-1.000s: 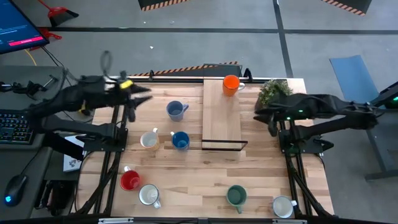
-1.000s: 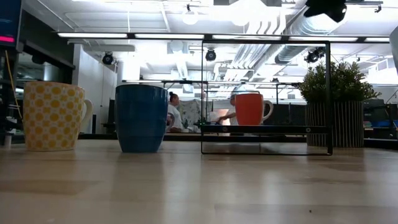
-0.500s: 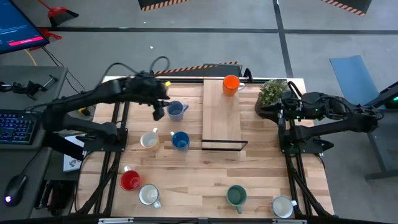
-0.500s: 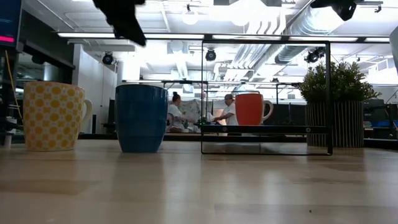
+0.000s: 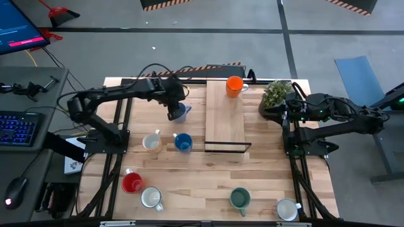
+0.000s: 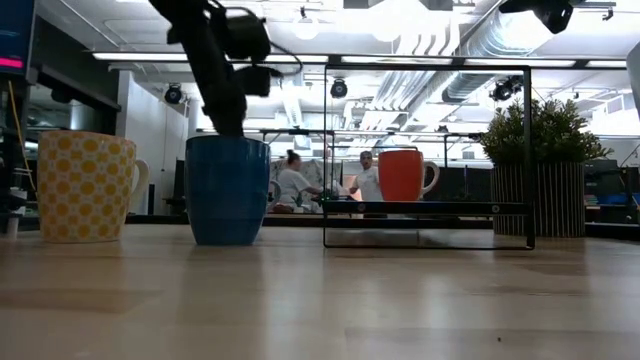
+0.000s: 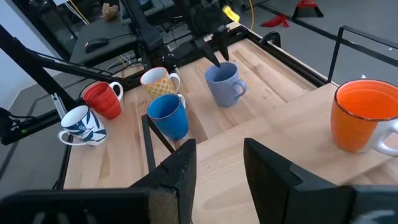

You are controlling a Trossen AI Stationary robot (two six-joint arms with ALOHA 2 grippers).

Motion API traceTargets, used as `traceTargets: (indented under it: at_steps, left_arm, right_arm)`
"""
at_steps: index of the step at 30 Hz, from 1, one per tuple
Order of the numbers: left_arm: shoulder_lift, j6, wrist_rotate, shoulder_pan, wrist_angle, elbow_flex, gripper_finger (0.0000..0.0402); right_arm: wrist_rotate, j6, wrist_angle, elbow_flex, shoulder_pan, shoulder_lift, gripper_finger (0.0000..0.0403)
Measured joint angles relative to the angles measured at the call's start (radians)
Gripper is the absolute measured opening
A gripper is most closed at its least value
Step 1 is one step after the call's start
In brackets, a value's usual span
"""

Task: Place coffee mugs
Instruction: Put the light blue mug on the shelf to the left side of the orange mug

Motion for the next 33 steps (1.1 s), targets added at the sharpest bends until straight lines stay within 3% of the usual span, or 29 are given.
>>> traceTargets:
  at_steps: [7,17,33]
  left_arm:
    - [0.047,0.011,-0.080,0.023,0.035,0.000,0.0117]
    - [0.040,0.141,-0.058,0.038,0.001,0.000,0.0117]
    - [0.042,0.133,-0.073,0.057,0.010,0.000,0.0117]
  right_arm:
    - [0.001,0.024,-0.019,0.000,0.000,0.000,0.0113]
    - [0.003,0.046,-0.058,0.000,0.000,0.000,0.0113]
    - [0.039,0.050,-0.075,0.000,0.000,0.000,0.0114]
